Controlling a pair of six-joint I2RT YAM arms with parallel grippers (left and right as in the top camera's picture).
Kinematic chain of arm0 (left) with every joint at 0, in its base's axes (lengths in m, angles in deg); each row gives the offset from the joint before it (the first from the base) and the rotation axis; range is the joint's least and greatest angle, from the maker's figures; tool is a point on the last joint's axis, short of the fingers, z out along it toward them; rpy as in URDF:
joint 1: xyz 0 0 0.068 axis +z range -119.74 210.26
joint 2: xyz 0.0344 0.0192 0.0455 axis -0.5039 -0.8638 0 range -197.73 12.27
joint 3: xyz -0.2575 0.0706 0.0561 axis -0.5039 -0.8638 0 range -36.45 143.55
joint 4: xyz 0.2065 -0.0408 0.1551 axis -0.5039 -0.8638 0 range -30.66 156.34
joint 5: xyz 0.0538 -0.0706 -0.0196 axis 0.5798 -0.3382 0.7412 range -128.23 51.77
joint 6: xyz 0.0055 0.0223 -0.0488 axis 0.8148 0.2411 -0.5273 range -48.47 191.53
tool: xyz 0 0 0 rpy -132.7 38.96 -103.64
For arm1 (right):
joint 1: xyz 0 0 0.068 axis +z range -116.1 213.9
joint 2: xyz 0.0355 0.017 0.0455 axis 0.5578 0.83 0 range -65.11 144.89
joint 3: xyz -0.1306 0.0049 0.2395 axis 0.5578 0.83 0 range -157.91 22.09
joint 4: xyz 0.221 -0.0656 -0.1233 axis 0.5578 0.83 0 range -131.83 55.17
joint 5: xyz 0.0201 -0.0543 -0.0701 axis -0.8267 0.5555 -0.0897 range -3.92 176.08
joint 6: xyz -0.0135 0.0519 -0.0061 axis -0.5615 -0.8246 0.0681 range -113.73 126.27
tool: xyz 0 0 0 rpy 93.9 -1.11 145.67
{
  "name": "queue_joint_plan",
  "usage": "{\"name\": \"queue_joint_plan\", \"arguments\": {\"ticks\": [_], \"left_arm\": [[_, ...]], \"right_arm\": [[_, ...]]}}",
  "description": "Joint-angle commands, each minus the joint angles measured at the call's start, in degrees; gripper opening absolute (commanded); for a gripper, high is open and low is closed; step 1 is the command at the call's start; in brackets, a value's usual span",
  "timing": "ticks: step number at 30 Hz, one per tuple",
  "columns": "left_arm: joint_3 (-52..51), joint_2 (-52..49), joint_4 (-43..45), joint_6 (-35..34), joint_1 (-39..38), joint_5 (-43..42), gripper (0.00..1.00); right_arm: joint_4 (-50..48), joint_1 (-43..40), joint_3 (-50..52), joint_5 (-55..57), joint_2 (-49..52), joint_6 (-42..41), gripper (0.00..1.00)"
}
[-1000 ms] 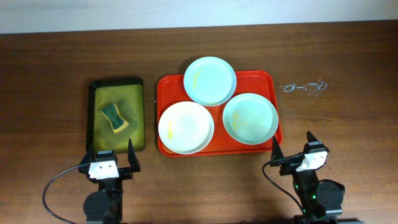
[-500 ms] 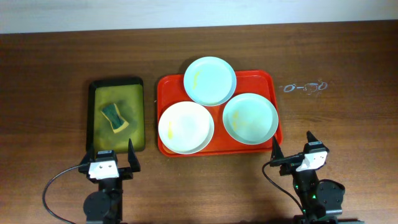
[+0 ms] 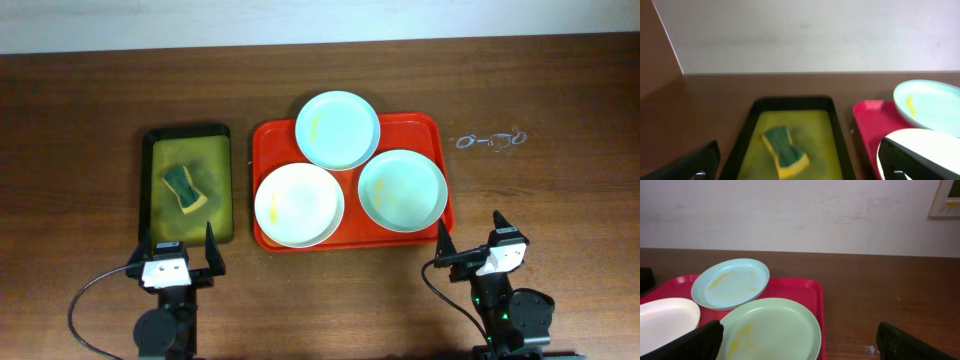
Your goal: Clean dirty plates on tray and stack at the side
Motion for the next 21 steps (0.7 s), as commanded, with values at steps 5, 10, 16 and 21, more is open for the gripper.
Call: {"name": "queue_joint_plan", "arguments": {"ticks": [5, 10, 16, 21], "left_arm": [[-0.15, 0.39, 25.73, -1.95, 0.17, -25.16, 0.99], [7.30, -2.47, 29.33, -1.95, 0.20, -20.59, 0.99], [35.15, -28.98, -2.25, -0.68, 0.20, -21.16, 0.99], [62.12, -56.04, -26.01, 6.12, 0.20, -31.91, 0.99]], "right_arm": [[0.07, 0.33, 0.50, 0.48, -0.24, 0.31, 0.98], [0.07, 0.33, 0.50, 0.48, -0.24, 0.31, 0.98], [0.07, 0.33, 0.50, 0.48, -0.24, 0.31, 0.98], [0.07, 0.33, 0.50, 0.48, -0.24, 0.31, 0.98]]}}
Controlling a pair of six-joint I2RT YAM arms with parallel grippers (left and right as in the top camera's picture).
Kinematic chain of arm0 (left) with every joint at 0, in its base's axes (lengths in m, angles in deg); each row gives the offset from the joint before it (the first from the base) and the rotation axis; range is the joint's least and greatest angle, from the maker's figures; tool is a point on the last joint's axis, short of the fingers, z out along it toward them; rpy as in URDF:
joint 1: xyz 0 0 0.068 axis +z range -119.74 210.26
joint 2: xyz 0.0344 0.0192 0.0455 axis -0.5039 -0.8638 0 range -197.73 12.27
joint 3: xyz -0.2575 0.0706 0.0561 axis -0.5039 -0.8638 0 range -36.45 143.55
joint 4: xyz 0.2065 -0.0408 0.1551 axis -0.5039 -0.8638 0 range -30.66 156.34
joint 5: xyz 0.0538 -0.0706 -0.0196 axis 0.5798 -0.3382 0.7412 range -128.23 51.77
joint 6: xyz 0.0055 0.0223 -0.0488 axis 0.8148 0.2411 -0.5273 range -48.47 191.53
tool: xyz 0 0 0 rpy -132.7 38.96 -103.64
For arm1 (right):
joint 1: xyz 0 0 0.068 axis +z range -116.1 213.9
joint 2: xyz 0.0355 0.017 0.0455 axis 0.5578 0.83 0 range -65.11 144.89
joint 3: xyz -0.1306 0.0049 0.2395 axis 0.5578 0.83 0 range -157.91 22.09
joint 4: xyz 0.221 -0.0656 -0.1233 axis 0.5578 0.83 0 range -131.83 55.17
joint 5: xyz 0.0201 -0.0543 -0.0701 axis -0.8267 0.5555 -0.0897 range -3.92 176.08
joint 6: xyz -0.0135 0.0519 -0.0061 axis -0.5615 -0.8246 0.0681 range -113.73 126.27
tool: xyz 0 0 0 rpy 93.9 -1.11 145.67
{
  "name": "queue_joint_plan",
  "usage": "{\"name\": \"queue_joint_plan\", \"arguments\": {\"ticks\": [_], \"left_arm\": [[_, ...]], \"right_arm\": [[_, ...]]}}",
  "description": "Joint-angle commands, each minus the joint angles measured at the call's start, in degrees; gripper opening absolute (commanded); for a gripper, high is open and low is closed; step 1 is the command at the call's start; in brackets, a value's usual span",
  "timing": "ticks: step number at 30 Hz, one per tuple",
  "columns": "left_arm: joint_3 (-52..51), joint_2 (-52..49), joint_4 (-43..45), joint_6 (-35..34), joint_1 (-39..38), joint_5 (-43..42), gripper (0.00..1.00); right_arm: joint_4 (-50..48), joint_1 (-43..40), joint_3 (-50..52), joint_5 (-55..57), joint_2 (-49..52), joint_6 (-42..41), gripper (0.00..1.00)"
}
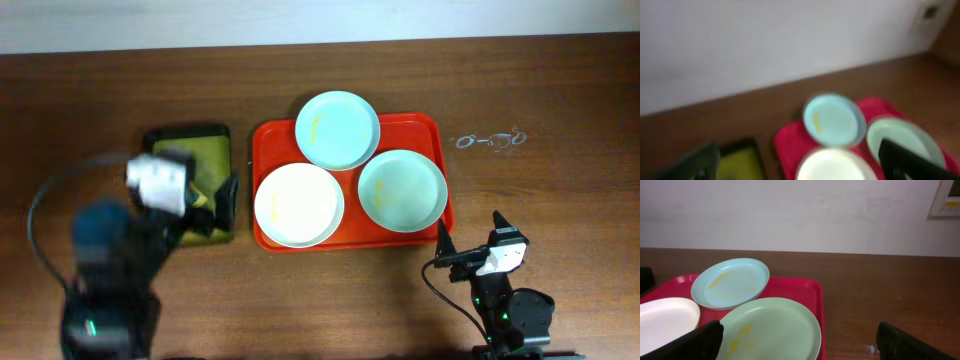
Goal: Clean dirty plates on tray and stack at the side
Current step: 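Reach the left gripper down to the sponge in the black tray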
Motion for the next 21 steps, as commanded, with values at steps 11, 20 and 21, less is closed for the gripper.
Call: {"name": "queue_joint_plan", "arguments": {"ticks": [11, 20, 21], "left_arm": [[15.67, -41.24, -9.77, -28.98, 7.19, 25.38, 0.99], [15.45, -55.28, -8.28, -28.98, 7.21, 25.44, 0.80], [15.45, -56.17, -8.07, -28.96, 7.21, 25.83, 0.81]], "right_arm": [[0.04, 0.33, 0.50, 0.48, -0.35, 0.28, 0.98], [0.04, 0.33, 0.50, 0.48, -0.35, 0.28, 0.98], [0.04, 0.33, 0.50, 0.48, -0.35, 0.28, 0.99]]}}
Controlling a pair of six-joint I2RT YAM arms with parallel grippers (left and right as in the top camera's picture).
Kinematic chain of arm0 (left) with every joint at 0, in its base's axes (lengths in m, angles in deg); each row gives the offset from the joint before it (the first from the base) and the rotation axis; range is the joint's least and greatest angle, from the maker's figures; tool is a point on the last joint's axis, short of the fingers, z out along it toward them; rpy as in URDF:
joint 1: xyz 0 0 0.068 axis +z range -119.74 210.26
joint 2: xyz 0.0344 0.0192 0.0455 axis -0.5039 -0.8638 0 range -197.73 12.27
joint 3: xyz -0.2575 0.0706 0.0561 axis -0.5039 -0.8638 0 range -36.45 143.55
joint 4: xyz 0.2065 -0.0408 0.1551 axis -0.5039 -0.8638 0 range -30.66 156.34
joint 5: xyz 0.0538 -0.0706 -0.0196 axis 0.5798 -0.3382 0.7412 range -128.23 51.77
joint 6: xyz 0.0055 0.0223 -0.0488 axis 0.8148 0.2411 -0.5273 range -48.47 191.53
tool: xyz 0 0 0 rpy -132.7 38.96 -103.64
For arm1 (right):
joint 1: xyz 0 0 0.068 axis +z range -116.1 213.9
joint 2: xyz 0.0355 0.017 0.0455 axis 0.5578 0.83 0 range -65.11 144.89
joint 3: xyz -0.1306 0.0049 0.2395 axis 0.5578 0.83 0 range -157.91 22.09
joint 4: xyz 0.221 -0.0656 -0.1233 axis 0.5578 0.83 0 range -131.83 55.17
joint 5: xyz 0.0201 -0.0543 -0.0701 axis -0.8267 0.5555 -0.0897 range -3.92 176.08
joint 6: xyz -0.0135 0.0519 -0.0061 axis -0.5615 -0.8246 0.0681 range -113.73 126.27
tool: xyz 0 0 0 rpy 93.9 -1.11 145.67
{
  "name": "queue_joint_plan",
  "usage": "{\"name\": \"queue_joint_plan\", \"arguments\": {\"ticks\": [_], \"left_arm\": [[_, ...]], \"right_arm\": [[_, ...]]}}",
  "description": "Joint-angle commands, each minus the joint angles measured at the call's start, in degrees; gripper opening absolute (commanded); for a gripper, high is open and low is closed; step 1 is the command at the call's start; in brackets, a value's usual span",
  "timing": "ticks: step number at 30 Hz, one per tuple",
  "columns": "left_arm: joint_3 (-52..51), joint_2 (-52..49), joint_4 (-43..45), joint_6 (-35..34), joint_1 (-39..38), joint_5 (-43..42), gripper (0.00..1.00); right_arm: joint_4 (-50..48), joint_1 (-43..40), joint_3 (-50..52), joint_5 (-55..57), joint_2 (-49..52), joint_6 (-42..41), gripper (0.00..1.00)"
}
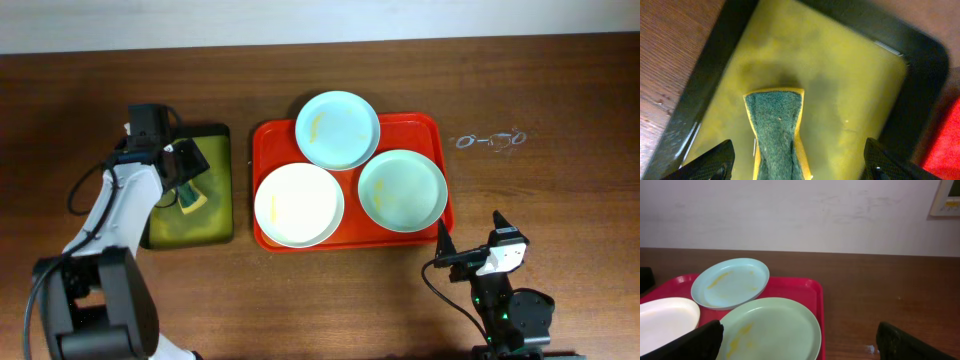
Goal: Clean dirty plates on tray and stack at the side
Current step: 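Reach the left gripper down to the sponge in the black tray, then grasp the green-yellow sponge with the left gripper and dip it in water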
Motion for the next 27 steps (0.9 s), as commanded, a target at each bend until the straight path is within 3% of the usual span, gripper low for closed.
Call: {"name": "queue_joint_plan", "arguments": {"ticks": [1, 6, 10, 17, 20, 22, 27], "left_arm": [[0.66, -3.78, 0.28, -0.35, 0.11, 0.90, 0.81], [0.66, -8.02, -0.31, -0.35, 0.11, 0.87, 0.80], [0.66, -8.13, -0.81, -0.35, 0.11, 0.87, 0.59], [-0.44, -9.79, -0.33, -0.33, 0.11, 0.92, 0.58], [-0.39, -9.79, 0.37, -0.35, 0.11, 0.92, 0.16], [-0.07, -9.49, 0.20, -0.33, 0.11, 0.92, 0.01], [3.76, -2.29, -5.09, -0.33, 0.11, 0.87, 0.00]], "right_arm": [[0.04, 0.33, 0.52, 0.48, -0.35, 0.31, 0.98], [0.04, 0.33, 0.52, 0.48, -0.35, 0.31, 0.98], [0.04, 0.33, 0.52, 0.48, -0.35, 0.31, 0.98], [0.04, 0.33, 0.52, 0.48, -0.35, 0.31, 0.98], [0.04, 0.33, 0.52, 0.48, -0.35, 0.31, 0.98], [0.04, 0.33, 0.52, 0.48, -0.35, 0.31, 0.99], [0.04, 0.33, 0.52, 0.48, -0.35, 0.31, 0.98]]}}
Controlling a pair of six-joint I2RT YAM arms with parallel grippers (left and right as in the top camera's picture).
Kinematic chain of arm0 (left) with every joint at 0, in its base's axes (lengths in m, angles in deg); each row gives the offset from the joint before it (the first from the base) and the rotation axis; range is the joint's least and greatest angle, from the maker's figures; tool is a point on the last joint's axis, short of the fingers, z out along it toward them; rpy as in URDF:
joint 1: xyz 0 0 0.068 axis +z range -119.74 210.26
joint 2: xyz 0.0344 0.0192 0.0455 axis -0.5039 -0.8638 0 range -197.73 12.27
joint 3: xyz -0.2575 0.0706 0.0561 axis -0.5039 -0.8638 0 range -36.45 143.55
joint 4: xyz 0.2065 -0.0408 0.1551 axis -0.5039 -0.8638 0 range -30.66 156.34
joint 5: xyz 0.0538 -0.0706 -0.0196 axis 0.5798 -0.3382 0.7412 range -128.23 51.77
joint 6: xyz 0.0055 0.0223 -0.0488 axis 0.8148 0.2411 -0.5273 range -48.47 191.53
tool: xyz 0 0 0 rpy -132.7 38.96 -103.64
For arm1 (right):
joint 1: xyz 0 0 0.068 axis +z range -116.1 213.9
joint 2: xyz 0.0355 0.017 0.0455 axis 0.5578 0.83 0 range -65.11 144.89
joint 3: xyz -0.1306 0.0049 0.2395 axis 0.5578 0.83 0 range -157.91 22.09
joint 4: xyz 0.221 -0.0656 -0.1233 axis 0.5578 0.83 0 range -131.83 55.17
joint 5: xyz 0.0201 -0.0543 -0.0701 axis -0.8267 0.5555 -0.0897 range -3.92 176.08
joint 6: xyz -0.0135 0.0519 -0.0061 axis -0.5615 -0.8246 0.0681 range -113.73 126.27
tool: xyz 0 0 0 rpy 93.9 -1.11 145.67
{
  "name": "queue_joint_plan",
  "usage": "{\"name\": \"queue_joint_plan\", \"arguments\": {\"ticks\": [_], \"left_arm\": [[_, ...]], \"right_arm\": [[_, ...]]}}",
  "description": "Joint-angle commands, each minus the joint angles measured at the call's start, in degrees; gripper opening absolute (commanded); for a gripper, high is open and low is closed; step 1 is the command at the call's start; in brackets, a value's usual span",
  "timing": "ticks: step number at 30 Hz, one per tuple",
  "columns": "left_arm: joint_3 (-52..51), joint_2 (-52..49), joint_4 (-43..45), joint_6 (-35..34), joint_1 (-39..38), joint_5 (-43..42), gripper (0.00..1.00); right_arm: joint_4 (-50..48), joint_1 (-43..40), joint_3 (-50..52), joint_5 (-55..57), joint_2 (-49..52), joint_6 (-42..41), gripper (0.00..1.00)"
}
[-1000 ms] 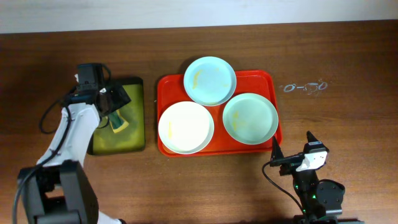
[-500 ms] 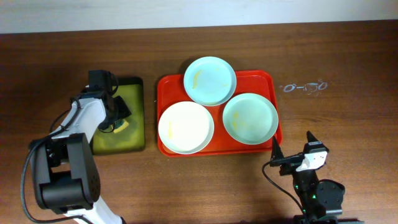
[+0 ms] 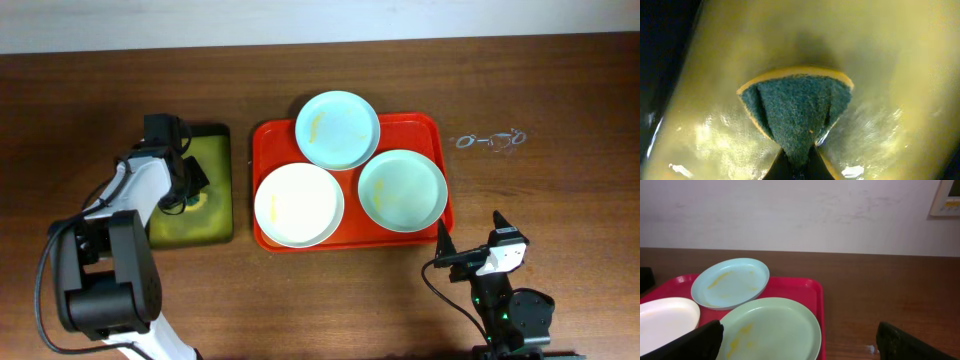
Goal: Clean dirty plates on tray and stack at the side
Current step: 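Grasp the green-yellow sponge with the left gripper and dip it in water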
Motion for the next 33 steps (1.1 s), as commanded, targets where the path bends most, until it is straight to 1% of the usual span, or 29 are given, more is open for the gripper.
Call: {"name": "queue_joint_plan", "arguments": {"ticks": [1, 3, 5, 9, 10, 12, 14, 19, 23, 29, 31, 33], "left_arm": [[4.35, 9.42, -4.44, 0.11, 0.11, 0.63, 0.00], [4.68, 16.22, -5.01, 0.11, 0.11, 0.66, 0.00], [4.66, 19.82, -5.01, 0.11, 0.11, 0.66, 0.00], [2.93, 18.60, -4.70, 0.09, 0.11, 1.09, 0.00], [1.97, 16.04, -4.61, 0.07, 0.11, 3.02, 0.99], [1.40, 11.28, -5.27, 0.09, 0.11, 1.09, 0.99], [1.40, 9.79, -5.62, 0.09, 0.11, 0.55, 0.99], [1.46, 9.86, -4.94, 0.09, 0.11, 1.18, 0.99], [1.46, 9.86, -3.65, 0.07, 0.57, 6.62, 0.99], [1.46, 9.66, -3.65, 0.09, 2.05, 6.64, 0.99], [1.46, 9.64, -3.67, 0.09, 2.32, 6.67, 0.95], [1.46, 9.64, -3.67, 0.07, 2.32, 6.67, 0.93]], "right_arm": [[0.07, 0.33, 0.52, 0.48, -0.35, 0.33, 0.98], [0.07, 0.33, 0.52, 0.48, -0.35, 0.33, 0.98], [0.07, 0.33, 0.52, 0.48, -0.35, 0.33, 0.98], [0.07, 0.33, 0.52, 0.48, -0.35, 0.35, 0.98], [0.07, 0.33, 0.52, 0.48, -0.35, 0.33, 0.99], [0.07, 0.33, 0.52, 0.48, -0.35, 0.33, 0.98], [0.07, 0.33, 0.52, 0.48, -0.35, 0.33, 0.98], [0.07, 0.33, 0.52, 0.48, -0.35, 0.33, 0.98], [0.07, 0.33, 0.52, 0.48, -0.35, 0.33, 0.98], [0.07, 0.33, 0.52, 0.48, -0.35, 0.33, 0.99], [0.07, 0.33, 0.52, 0.48, -0.35, 0.33, 0.98], [0.07, 0.33, 0.52, 0.48, -0.35, 0.33, 0.98]]}}
